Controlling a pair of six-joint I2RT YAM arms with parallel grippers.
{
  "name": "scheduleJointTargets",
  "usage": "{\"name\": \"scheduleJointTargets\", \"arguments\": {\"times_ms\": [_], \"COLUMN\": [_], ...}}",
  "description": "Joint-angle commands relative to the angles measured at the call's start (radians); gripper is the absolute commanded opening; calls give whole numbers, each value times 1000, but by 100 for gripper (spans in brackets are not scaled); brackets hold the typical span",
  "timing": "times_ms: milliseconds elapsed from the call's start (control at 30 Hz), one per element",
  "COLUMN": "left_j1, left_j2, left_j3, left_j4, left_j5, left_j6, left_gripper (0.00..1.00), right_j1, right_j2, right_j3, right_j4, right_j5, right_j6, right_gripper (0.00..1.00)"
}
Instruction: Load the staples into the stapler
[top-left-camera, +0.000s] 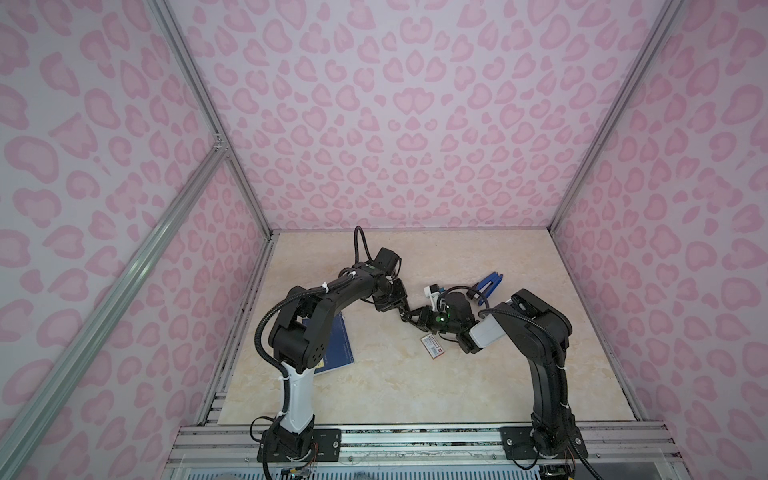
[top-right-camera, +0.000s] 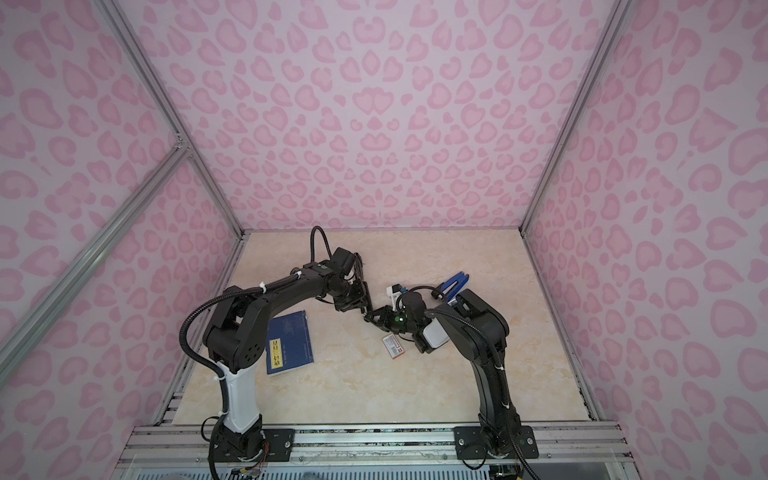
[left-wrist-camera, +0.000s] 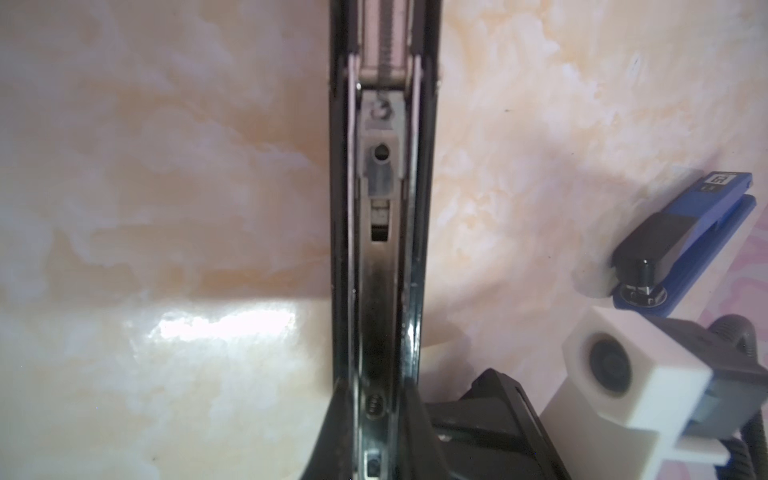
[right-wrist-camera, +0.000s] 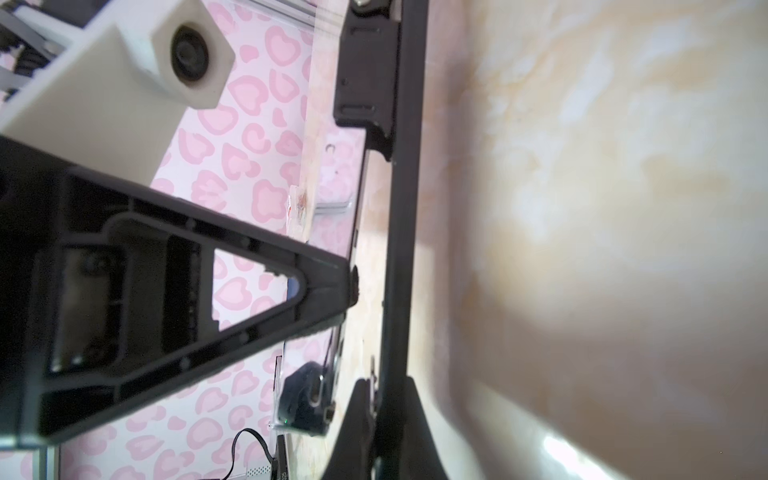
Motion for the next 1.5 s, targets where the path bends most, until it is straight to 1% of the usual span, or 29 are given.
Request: {"name": "scheduleJointTargets", "arguments": {"times_ms": [0,100,200,333,567,700,867,967,1200,1233,1367,1433,1467], "left_j1": [4,12,16,19,19,17,13,13,-10,-13,-19,-19,-19], "left_j2": [10,15,28,49,103,112,103,105,98,97,91,78,67], "left_j3": [36,62,93,149,243,258,245,241,222,220,219,216,213], "left_j4": [-15,-37,-75,-158,-332,-388,-427,-444,-440,-438,-441,-440,-437], "left_j5": [-46,-63,-87,-145,-282,-339,-402,-413,-384,-381,-390,-390,-387], "left_j6": [32,51,77,136,272,323,378,392,383,381,373,367,363], "left_gripper": [3,3,3,3,3,3,3,4,8,11,39,46,48], "right_j1": [1,-5,-13,-26,-56,-68,-70,-69,-70,-69,-69,-70,-71], "right_j2": [0,-15,-39,-84,-162,-198,-251,-276,-320,-328,-367,-398,-418], "right_j3": [-21,-47,-79,-121,-174,-186,-188,-194,-203,-205,-202,-199,-194], "right_j4": [-35,-21,-5,11,-8,-36,-126,-165,-222,-234,-299,-348,-387], "right_j5": [3,9,10,10,12,12,28,39,59,61,76,90,102], "right_j6": [-17,-17,-17,-16,-35,-51,-101,-122,-151,-157,-187,-212,-230], "right_gripper": [11,18,22,22,22,23,22,22,22,22,24,28,31]}}
